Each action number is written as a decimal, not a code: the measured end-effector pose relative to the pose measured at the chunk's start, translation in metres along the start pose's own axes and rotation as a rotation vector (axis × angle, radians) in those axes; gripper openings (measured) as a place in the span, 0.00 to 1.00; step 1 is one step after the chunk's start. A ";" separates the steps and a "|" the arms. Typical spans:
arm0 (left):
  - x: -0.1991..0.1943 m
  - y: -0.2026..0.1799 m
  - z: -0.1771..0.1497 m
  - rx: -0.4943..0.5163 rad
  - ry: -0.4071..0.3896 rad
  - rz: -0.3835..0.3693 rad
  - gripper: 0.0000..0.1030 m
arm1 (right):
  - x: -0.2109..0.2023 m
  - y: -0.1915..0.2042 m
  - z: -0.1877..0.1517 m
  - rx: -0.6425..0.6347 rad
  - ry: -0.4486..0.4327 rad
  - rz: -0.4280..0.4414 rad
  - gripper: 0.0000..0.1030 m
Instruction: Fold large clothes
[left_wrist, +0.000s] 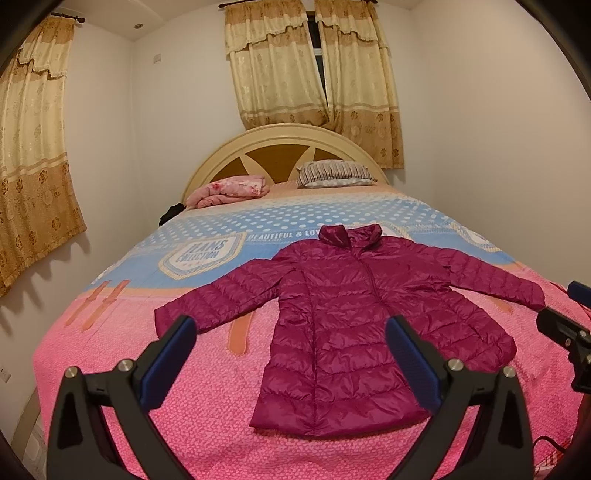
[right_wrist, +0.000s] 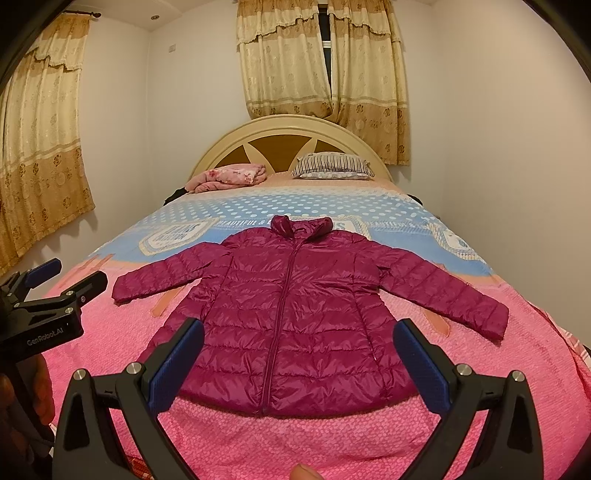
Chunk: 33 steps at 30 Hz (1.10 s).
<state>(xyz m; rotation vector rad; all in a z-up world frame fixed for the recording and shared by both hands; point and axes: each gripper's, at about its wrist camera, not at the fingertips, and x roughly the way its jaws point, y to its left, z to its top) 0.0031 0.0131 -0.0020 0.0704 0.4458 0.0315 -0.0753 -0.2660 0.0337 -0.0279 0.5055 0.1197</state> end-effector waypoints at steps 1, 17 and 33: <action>0.000 0.000 0.000 0.000 0.000 0.001 1.00 | 0.000 0.000 0.000 0.001 0.001 0.000 0.99; 0.001 0.003 0.002 0.000 0.000 0.004 1.00 | 0.002 -0.002 -0.002 0.001 0.001 0.007 0.99; 0.000 0.003 0.002 0.000 0.000 0.006 1.00 | 0.002 -0.002 -0.001 0.000 0.004 0.009 0.99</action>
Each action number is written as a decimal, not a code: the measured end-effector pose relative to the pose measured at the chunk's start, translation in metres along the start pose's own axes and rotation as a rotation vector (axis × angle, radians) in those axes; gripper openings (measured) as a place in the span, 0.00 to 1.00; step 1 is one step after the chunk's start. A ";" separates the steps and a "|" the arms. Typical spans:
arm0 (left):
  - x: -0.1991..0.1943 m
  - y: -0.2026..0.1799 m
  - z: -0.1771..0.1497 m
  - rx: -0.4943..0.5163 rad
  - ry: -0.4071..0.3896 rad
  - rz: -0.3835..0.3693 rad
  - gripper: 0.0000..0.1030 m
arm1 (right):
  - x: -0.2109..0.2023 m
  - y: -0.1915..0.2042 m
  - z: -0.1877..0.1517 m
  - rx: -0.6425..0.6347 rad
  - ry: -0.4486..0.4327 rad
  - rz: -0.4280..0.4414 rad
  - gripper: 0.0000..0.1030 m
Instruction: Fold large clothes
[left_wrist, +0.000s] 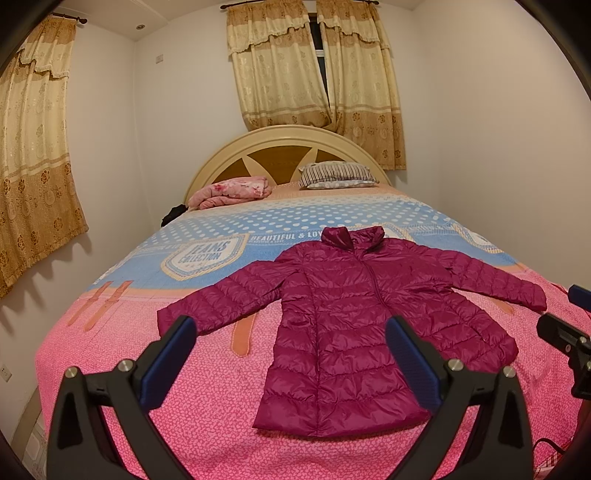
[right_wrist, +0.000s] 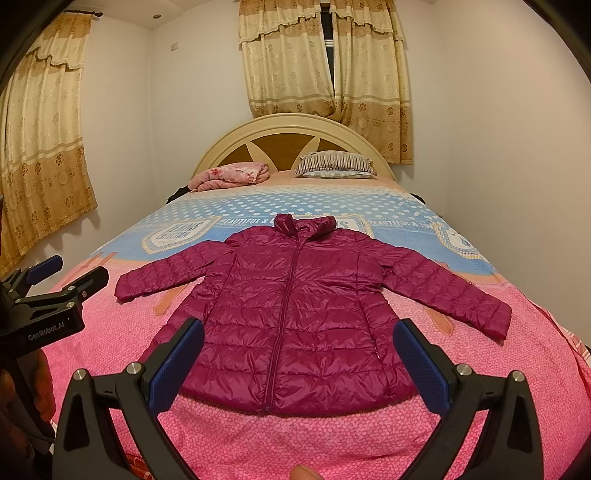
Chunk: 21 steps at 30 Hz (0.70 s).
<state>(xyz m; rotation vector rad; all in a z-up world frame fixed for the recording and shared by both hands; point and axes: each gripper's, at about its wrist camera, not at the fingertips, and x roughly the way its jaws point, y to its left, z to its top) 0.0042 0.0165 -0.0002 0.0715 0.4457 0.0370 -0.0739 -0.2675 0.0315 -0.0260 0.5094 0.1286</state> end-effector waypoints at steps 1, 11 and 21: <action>0.000 -0.001 0.000 0.001 -0.001 0.001 1.00 | 0.000 0.000 0.000 0.001 0.001 0.001 0.99; 0.000 0.000 0.000 0.001 0.000 0.001 1.00 | 0.000 0.002 0.000 -0.005 0.002 0.005 0.99; 0.000 0.000 0.000 0.002 0.000 0.003 1.00 | 0.000 0.007 -0.001 -0.011 0.005 0.009 0.99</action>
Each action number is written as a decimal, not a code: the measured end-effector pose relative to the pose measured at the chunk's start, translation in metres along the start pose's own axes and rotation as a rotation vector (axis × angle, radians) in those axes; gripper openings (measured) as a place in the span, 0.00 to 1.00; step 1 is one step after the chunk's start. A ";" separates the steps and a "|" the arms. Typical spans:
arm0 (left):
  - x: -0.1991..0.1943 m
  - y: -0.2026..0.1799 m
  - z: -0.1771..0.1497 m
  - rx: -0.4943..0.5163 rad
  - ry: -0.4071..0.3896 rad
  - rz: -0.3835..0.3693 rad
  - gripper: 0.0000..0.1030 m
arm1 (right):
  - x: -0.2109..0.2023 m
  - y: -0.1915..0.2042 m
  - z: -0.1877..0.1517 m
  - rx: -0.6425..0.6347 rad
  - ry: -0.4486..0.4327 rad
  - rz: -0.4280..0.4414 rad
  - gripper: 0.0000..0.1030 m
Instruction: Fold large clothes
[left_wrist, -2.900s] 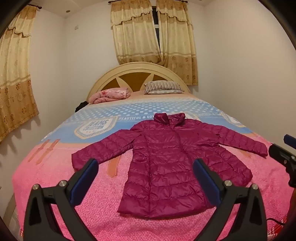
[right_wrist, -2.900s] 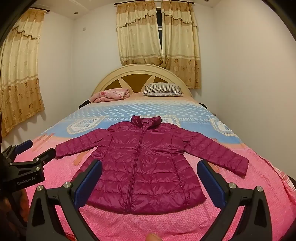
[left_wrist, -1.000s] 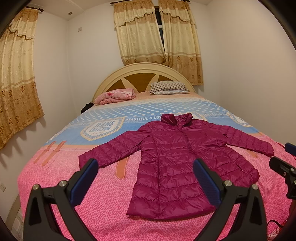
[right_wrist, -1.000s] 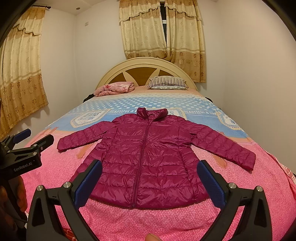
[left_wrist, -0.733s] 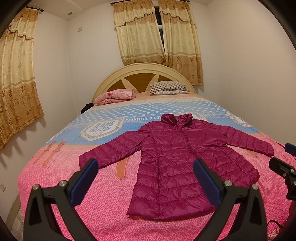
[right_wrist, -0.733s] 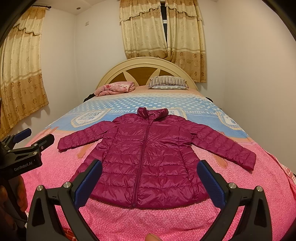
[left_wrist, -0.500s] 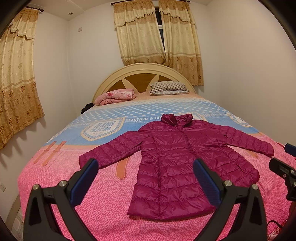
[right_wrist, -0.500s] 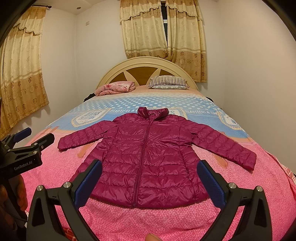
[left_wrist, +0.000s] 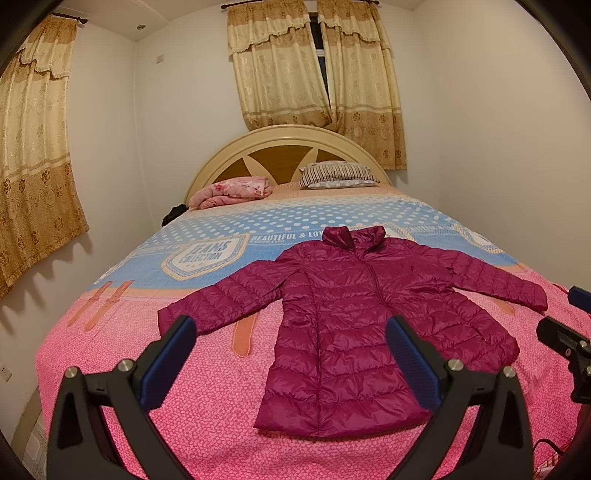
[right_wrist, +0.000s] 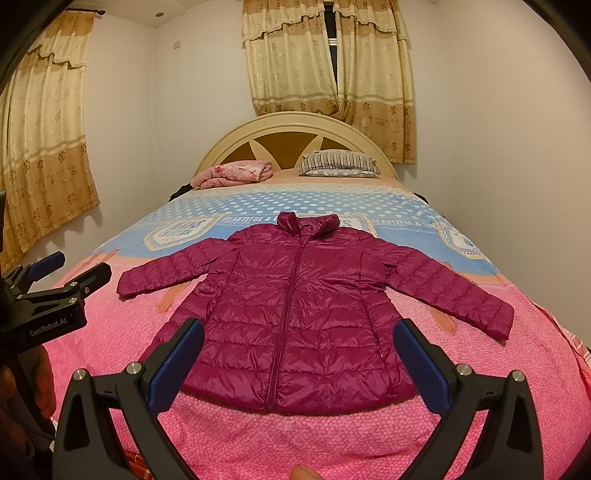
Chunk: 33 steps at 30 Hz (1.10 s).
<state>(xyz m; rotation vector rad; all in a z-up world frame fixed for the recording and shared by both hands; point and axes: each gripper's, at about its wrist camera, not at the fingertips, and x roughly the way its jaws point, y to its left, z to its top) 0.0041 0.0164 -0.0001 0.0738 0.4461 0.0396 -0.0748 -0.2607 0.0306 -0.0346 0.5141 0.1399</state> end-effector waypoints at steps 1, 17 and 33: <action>0.000 -0.001 0.000 0.000 -0.001 -0.001 1.00 | 0.000 0.000 0.000 0.001 0.001 0.001 0.99; 0.015 0.003 -0.008 -0.018 0.043 -0.016 1.00 | 0.012 -0.012 -0.004 0.029 0.028 0.006 0.99; 0.101 -0.040 -0.038 0.050 0.150 -0.069 1.00 | 0.114 -0.165 -0.044 0.280 0.197 -0.155 0.99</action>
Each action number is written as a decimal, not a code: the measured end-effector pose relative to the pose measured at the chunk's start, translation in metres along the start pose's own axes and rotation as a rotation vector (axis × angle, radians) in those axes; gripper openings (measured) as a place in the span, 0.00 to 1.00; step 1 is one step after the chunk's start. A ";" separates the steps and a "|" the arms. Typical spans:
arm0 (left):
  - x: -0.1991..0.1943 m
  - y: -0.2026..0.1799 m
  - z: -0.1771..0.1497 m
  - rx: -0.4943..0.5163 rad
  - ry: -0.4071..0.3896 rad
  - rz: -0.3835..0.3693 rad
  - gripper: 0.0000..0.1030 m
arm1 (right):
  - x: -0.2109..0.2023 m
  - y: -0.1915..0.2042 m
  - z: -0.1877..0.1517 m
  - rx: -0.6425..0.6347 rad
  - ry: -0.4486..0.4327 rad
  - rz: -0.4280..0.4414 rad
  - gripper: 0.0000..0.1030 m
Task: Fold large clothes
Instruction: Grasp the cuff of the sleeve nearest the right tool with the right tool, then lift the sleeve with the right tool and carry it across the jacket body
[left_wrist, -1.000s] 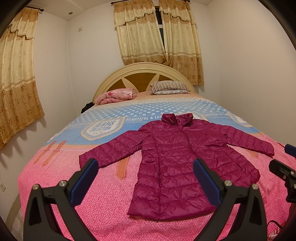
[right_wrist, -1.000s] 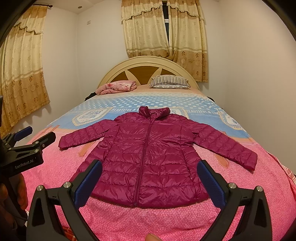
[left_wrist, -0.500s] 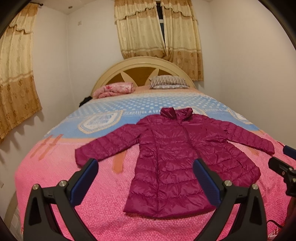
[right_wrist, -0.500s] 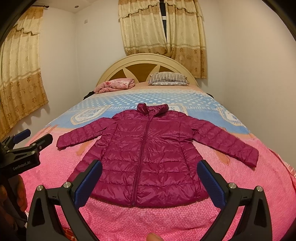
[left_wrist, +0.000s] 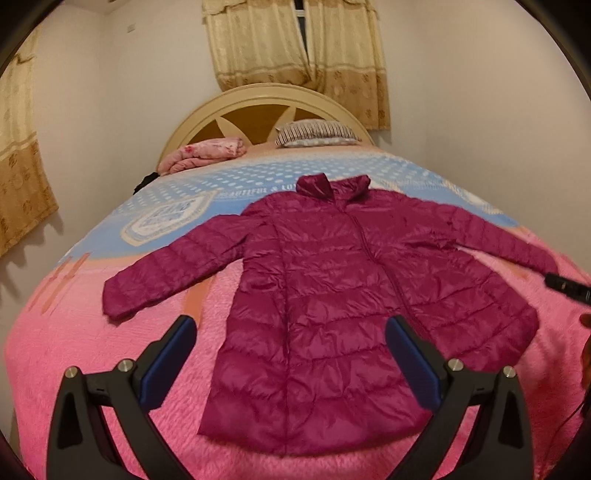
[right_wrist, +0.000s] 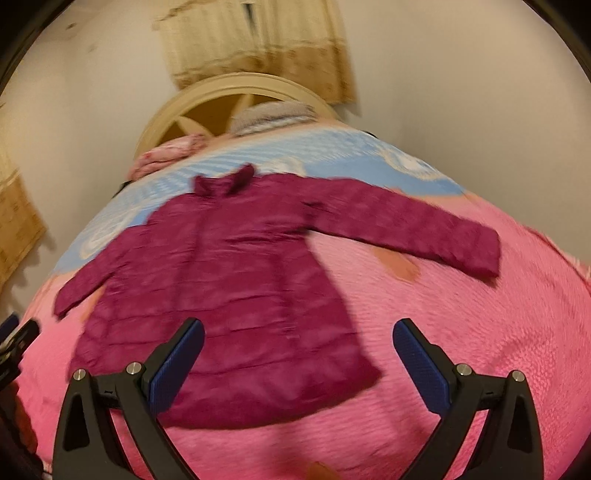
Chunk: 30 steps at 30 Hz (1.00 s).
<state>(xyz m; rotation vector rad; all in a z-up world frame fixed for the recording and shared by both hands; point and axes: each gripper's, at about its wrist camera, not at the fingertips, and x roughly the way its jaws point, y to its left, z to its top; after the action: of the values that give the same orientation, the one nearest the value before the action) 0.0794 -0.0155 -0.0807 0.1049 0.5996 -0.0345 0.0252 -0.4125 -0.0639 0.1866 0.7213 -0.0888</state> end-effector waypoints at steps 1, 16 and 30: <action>0.007 -0.002 0.002 0.007 0.002 0.000 1.00 | 0.010 -0.016 0.002 0.029 0.013 -0.024 0.99; 0.073 -0.041 0.009 0.091 0.062 -0.030 1.00 | 0.076 -0.217 0.048 0.454 0.044 -0.183 0.76; 0.088 -0.031 0.011 0.075 0.082 -0.017 1.00 | 0.105 -0.231 0.090 0.414 0.046 -0.153 0.12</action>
<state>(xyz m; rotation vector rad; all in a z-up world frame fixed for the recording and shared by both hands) 0.1565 -0.0476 -0.1243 0.1742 0.6812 -0.0698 0.1283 -0.6589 -0.0996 0.5301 0.7573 -0.3819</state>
